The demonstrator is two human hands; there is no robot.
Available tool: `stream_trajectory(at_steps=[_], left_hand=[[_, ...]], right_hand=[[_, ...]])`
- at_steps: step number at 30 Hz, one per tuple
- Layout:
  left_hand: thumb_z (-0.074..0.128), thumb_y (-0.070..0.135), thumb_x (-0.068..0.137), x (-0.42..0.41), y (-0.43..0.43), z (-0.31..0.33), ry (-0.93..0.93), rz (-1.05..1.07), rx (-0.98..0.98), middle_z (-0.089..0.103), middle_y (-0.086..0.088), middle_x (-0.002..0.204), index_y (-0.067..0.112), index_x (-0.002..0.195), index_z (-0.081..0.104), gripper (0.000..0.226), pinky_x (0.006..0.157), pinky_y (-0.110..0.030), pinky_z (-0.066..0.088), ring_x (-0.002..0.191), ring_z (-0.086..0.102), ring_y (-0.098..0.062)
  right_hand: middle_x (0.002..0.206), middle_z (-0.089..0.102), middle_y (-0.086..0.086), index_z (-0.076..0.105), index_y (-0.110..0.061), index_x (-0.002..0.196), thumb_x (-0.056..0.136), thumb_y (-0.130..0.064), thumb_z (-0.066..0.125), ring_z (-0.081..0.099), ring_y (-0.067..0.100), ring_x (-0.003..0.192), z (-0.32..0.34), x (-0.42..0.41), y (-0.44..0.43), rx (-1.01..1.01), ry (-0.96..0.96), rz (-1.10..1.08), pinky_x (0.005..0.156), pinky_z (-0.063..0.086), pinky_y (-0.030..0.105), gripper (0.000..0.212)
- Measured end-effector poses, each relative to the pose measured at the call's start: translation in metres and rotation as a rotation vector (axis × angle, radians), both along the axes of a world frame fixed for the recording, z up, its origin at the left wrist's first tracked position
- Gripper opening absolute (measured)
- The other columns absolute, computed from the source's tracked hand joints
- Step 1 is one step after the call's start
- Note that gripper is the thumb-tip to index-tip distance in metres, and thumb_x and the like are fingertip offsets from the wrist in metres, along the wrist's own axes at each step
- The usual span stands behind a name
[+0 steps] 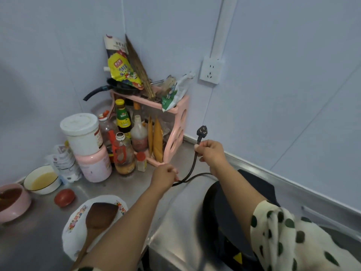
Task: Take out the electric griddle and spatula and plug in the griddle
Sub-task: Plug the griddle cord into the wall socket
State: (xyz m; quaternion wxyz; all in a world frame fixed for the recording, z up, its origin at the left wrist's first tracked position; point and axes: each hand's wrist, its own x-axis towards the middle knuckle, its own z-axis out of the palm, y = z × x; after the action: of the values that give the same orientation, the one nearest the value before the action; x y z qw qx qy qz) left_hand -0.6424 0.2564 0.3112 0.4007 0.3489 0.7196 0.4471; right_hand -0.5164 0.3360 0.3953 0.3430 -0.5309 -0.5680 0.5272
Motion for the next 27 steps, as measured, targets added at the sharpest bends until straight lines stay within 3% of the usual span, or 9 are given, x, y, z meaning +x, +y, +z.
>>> stream_trajectory(at_steps=[4, 8, 11, 14, 19, 22, 25, 27], left_hand=[[0.049, 0.010, 0.096, 0.004, 0.007, 0.034, -0.011, -0.144, 0.118, 0.066, -0.006, 0.080, 0.005, 0.094, 0.069, 0.021, 0.070, -0.023, 0.048, 0.076, 0.061, -0.016], [0.049, 0.020, 0.097, 0.006, 0.013, 0.065, -0.021, -0.276, 0.205, 0.070, -0.001, 0.074, 0.021, 0.082, 0.067, 0.024, 0.072, -0.020, 0.050, 0.075, 0.064, -0.014], [0.049, 0.003, 0.091, 0.004, 0.022, 0.088, -0.077, -0.329, 0.256, 0.069, -0.005, 0.078, 0.017, 0.079, 0.070, 0.027, 0.077, -0.026, 0.049, 0.079, 0.062, -0.017], [0.058, -0.007, 0.078, 0.004, 0.032, 0.102, -0.072, -0.342, 0.319, 0.068, -0.005, 0.085, 0.021, 0.074, 0.072, 0.031, 0.077, -0.024, 0.047, 0.085, 0.061, -0.016], [0.065, -0.002, 0.084, 0.007, 0.052, 0.116, 0.056, -0.235, 0.481, 0.067, 0.006, 0.077, 0.019, 0.078, 0.069, 0.023, 0.076, -0.018, 0.046, 0.074, 0.061, -0.004], [0.064, 0.001, 0.086, 0.008, 0.067, 0.123, 0.131, -0.120, 0.523, 0.068, 0.004, 0.083, 0.015, 0.087, 0.072, 0.016, 0.070, -0.005, 0.045, 0.076, 0.060, 0.003], [0.063, 0.004, 0.088, 0.006, 0.085, 0.134, 0.213, -0.006, 0.551, 0.066, -0.001, 0.094, 0.007, 0.101, 0.073, 0.017, 0.068, -0.002, 0.040, 0.081, 0.057, -0.001], [0.064, 0.006, 0.088, 0.004, 0.096, 0.142, 0.322, 0.050, 0.555, 0.062, 0.005, 0.086, 0.007, 0.103, 0.074, 0.018, 0.065, -0.002, 0.038, 0.078, 0.055, -0.003]], right_hand=[[0.069, 0.056, 0.006, 0.054, -0.009, 0.073, 0.088, -0.003, 0.063, 0.052, 0.015, 0.059, 0.043, 0.012, 0.005, 0.061, 0.064, -0.063, 0.053, 0.043, 0.024, 0.019], [0.069, 0.058, 0.006, 0.055, -0.009, 0.074, 0.088, -0.004, 0.064, 0.053, 0.014, 0.060, 0.079, 0.023, 0.010, 0.118, 0.106, -0.121, 0.055, 0.044, 0.025, 0.018], [0.070, 0.059, 0.006, 0.056, -0.010, 0.075, 0.086, -0.006, 0.066, 0.054, 0.014, 0.061, 0.102, 0.031, 0.017, 0.144, 0.136, -0.156, 0.056, 0.044, 0.025, 0.016], [0.068, 0.059, 0.005, 0.056, -0.011, 0.074, 0.085, -0.009, 0.068, 0.055, 0.014, 0.062, 0.122, 0.036, 0.023, 0.187, 0.147, -0.160, 0.056, 0.044, 0.025, 0.017], [0.071, 0.062, 0.002, 0.058, -0.012, 0.076, 0.085, -0.014, 0.069, 0.058, 0.013, 0.062, 0.151, 0.040, 0.037, 0.265, 0.183, -0.139, 0.056, 0.046, 0.024, 0.014], [0.073, 0.064, 0.002, 0.059, -0.011, 0.081, 0.086, -0.017, 0.066, 0.059, 0.012, 0.060, 0.163, 0.039, 0.047, 0.310, 0.209, -0.108, 0.053, 0.046, 0.022, 0.011], [0.078, 0.066, 0.006, 0.061, -0.009, 0.085, 0.086, -0.016, 0.065, 0.061, 0.013, 0.060, 0.174, 0.036, 0.056, 0.355, 0.242, -0.070, 0.054, 0.049, 0.023, 0.008], [0.085, 0.068, 0.012, 0.063, -0.007, 0.087, 0.086, -0.012, 0.065, 0.062, 0.015, 0.059, 0.180, 0.035, 0.059, 0.377, 0.293, -0.034, 0.057, 0.052, 0.025, 0.005]])
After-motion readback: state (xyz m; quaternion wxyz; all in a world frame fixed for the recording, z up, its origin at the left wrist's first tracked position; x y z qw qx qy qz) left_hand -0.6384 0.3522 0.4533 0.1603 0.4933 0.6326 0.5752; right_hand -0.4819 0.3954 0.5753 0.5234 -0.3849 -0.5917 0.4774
